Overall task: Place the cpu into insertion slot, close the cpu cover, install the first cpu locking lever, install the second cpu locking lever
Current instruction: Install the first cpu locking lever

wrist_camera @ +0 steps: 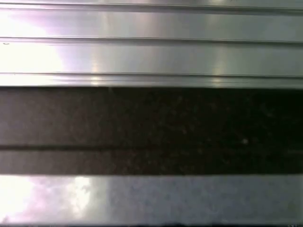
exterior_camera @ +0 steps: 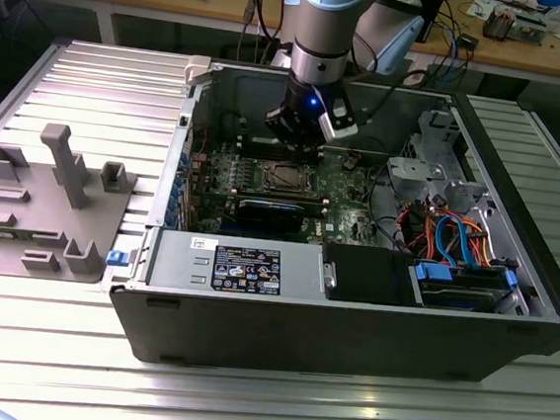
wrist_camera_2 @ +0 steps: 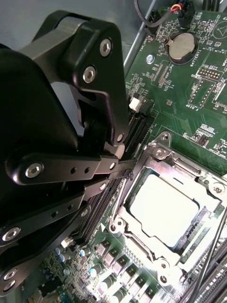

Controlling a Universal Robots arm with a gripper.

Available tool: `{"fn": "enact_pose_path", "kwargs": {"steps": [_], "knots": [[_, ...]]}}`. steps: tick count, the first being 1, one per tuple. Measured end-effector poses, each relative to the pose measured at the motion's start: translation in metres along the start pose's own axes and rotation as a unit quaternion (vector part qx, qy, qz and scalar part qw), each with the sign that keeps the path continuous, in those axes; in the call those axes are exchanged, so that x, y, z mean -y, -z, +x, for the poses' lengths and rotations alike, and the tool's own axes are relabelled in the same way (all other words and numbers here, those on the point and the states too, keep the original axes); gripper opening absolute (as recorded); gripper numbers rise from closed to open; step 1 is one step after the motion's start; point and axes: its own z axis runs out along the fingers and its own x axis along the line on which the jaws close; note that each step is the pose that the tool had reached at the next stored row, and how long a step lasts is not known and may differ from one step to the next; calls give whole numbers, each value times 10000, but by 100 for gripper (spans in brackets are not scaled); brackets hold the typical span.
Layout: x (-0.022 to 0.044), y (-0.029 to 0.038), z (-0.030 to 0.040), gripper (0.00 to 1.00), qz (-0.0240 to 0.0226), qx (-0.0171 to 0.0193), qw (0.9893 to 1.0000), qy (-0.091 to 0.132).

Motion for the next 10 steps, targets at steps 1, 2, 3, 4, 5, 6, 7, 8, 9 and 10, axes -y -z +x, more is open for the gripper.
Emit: {"fn": "enact_pose_path", "kwargs": {"steps": [1,2,3,4,5,6,7,8,9,10], "knots": [[0,-6,-3,11,0,0,10000,0],[1,-10,-5,11,0,0,10000,0],[1,-12,-6,11,1,0,10000,0],[1,-12,-6,11,1,0,10000,-1],[2,-12,-8,11,1,-2,10000,0],[1,-13,-8,11,1,-2,10000,-1],[1,-14,-8,11,0,-1,10000,-1],[1,-14,-8,11,0,-1,10000,-1],[1,-13,-8,11,-1,-1,10000,0],[0,-11,-9,11,-1,-1,10000,-1]]}}
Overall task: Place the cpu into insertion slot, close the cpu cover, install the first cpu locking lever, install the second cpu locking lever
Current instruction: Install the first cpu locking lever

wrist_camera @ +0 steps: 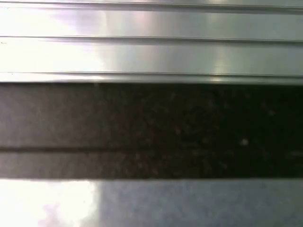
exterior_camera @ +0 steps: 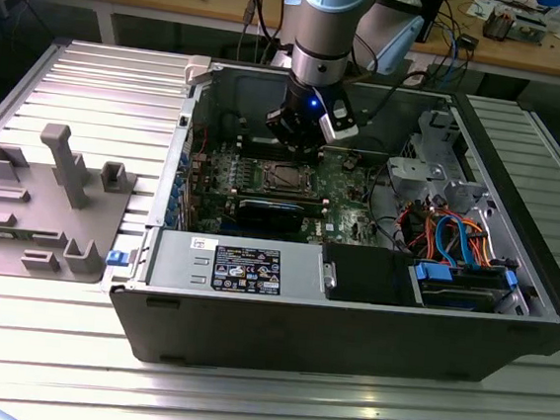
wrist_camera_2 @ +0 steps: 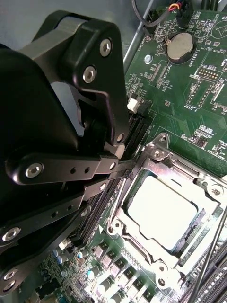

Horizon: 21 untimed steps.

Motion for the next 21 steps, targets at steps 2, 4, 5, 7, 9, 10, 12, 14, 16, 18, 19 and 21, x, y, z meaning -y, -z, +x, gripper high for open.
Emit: {"fn": "enact_pose_path", "kwargs": {"steps": [2,4,5,7,9,10,12,14,16,18,19,21], "knots": [[-1,17,0,11,0,0,10000,0],[-2,17,-1,11,-1,0,10000,0],[-1,18,0,11,-1,0,10000,0],[0,11,-3,11,5,-1,10000,1],[3,-1,-7,11,10,-1,10000,1],[6,-9,-9,11,14,-1,10000,1],[10,-20,-11,11,22,-2,10000,0],[13,-25,-12,11,21,-2,10000,0],[15,-26,-13,11,19,-1,10000,0],[15,-25,-13,11,19,-1,10000,0],[16,-23,-13,11,19,0,10000,1],[16,-20,-13,11,19,0,10000,1]]}}
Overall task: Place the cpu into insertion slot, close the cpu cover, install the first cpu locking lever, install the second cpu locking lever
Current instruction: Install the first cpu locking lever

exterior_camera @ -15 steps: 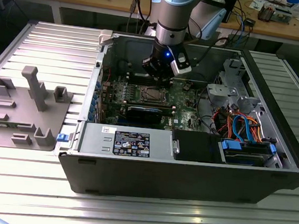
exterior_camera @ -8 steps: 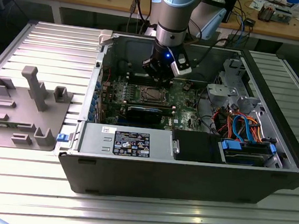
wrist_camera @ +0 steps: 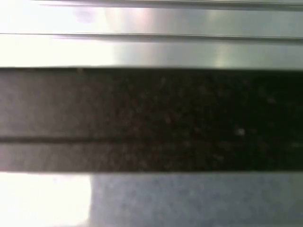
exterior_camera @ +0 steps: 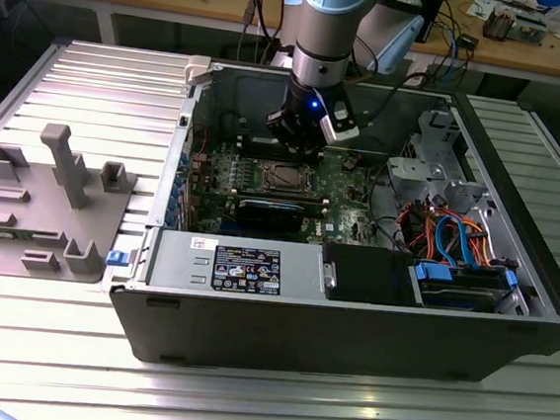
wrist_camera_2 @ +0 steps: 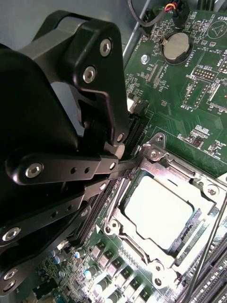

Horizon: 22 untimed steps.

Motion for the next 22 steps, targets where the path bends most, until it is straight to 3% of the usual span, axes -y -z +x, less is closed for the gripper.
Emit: {"fn": "enact_pose_path", "kwargs": {"steps": [8,22], "knots": [[4,20,-4,11,1,-1,10000,1],[34,-29,-16,11,-3,-2,10000,0]]}}
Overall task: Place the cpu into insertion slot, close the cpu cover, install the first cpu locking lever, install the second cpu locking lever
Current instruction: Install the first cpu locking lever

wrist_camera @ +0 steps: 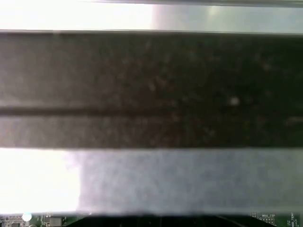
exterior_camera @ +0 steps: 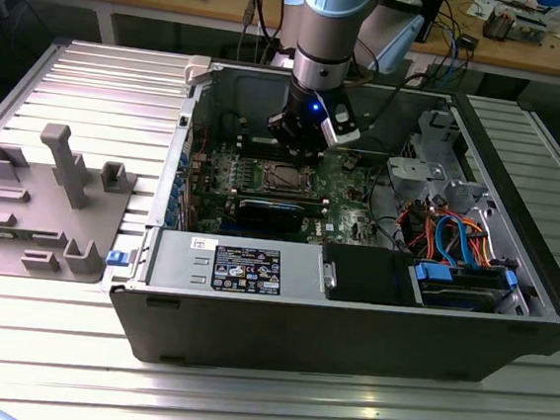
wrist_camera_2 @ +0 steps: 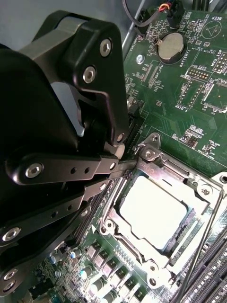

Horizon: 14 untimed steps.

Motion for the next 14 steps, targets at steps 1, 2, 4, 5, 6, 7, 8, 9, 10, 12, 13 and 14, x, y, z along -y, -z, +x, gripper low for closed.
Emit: {"fn": "enact_pose_path", "kwargs": {"steps": [1,2,4,5,6,7,8,9,10,12,13,14], "knots": [[0,-3,0,11,-19,-1,10000,0],[1,-5,0,11,-49,0,10000,0],[0,-6,0,11,-112,-1,9999,-2],[-1,-6,0,11,-127,0,9999,-3],[-1,-5,0,11,-129,0,9999,-3],[-2,0,0,11,-131,1,9999,-3],[-2,8,0,11,-132,1,9999,-3],[-3,19,-1,11,-131,1,9999,-2],[-3,33,-1,11,-128,-1,9999,-2],[-5,53,-1,11,-128,0,9999,-2],[-6,64,-1,11,-128,-1,9999,-3],[-7,69,-1,11,-128,0,9999,-3]]}}
